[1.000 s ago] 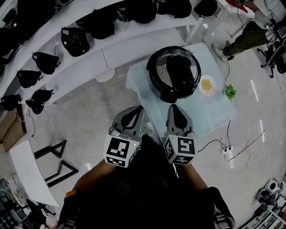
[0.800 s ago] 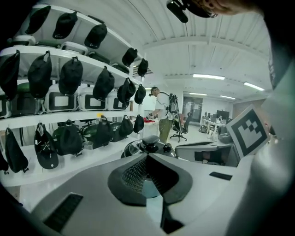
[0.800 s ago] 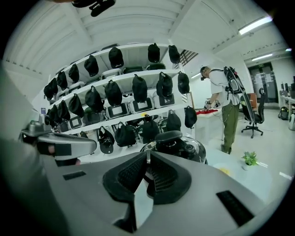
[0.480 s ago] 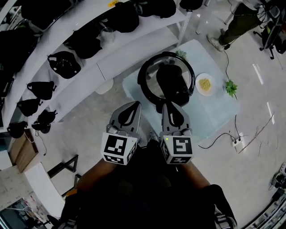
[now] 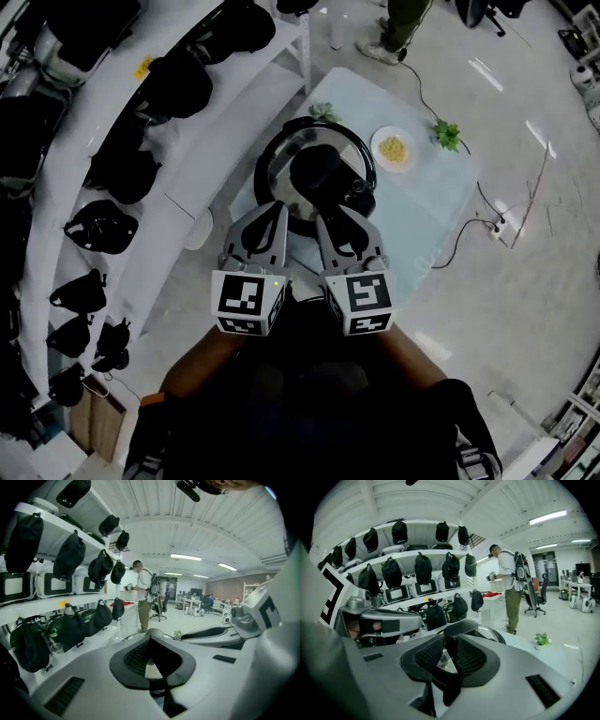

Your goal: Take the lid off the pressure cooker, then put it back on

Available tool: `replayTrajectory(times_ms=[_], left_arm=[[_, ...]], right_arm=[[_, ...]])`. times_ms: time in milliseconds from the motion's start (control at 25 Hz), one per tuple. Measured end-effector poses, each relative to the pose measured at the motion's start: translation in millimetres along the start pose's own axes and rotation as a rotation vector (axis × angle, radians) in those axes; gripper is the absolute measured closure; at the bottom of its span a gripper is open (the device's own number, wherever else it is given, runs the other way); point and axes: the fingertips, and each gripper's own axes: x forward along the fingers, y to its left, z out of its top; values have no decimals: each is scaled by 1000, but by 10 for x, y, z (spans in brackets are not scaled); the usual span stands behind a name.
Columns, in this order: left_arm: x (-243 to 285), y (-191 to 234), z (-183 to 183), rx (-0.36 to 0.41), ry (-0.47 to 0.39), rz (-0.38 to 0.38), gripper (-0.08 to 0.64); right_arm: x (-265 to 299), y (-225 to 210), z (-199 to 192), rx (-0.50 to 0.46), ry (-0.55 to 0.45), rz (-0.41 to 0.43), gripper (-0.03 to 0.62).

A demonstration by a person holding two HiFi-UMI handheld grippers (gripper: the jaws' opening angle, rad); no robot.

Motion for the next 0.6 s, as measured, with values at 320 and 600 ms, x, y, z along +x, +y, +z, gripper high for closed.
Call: replayTrajectory(times_ms=[320, 600], left_arm=[[389, 361, 51, 65, 16, -207, 552], [590, 594, 87, 137, 27, -305, 552]], right_arm=[[278, -79, 80, 99, 13, -246, 443], [482, -144, 172, 187, -3, -413, 335]])
